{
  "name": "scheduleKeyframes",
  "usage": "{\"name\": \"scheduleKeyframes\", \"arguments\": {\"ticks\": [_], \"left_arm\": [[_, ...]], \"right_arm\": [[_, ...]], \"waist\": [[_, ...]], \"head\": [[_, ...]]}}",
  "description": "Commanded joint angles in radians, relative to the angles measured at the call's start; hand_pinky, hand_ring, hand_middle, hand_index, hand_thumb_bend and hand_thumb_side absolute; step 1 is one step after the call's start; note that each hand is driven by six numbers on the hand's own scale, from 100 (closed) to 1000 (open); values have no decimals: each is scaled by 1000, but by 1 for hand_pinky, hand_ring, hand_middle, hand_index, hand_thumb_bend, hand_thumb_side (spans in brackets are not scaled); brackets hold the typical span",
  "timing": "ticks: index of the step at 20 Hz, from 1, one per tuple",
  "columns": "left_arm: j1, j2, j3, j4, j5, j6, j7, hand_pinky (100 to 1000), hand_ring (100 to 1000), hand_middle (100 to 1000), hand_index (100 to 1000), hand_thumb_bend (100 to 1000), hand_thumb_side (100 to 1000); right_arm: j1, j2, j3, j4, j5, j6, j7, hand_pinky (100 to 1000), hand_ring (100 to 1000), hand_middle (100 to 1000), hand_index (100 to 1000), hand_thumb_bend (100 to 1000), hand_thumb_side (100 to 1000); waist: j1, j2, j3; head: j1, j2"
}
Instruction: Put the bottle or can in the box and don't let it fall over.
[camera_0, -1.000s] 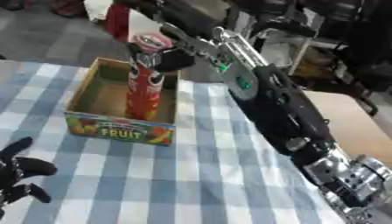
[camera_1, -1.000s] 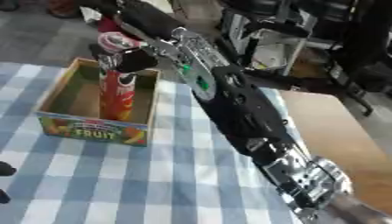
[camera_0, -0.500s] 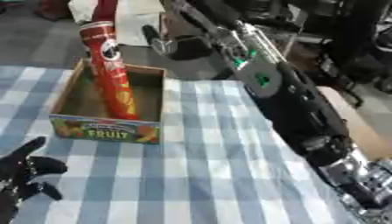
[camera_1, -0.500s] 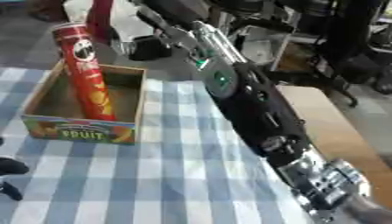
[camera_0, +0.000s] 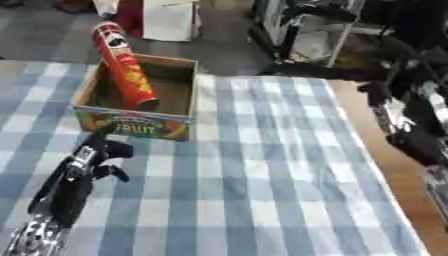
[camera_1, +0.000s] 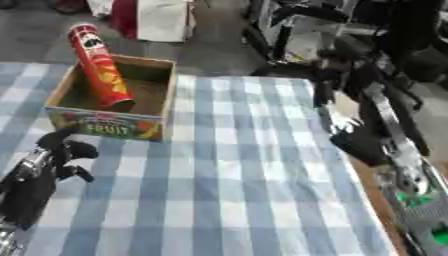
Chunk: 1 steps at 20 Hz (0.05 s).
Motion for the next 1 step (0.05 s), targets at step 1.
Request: {"name": "scheduleKeyframes", "arguments": {"ticks": [1], "left_arm": [[-3,9,14,-12,-9,-5,16,506,745,649,982,205,1000]], "right_arm": [[33,100,-8,58,-22,-24,-35,642,690,800,954,100,685]], "waist": [[17,-17,-11]], "head": [[58,16]]}}
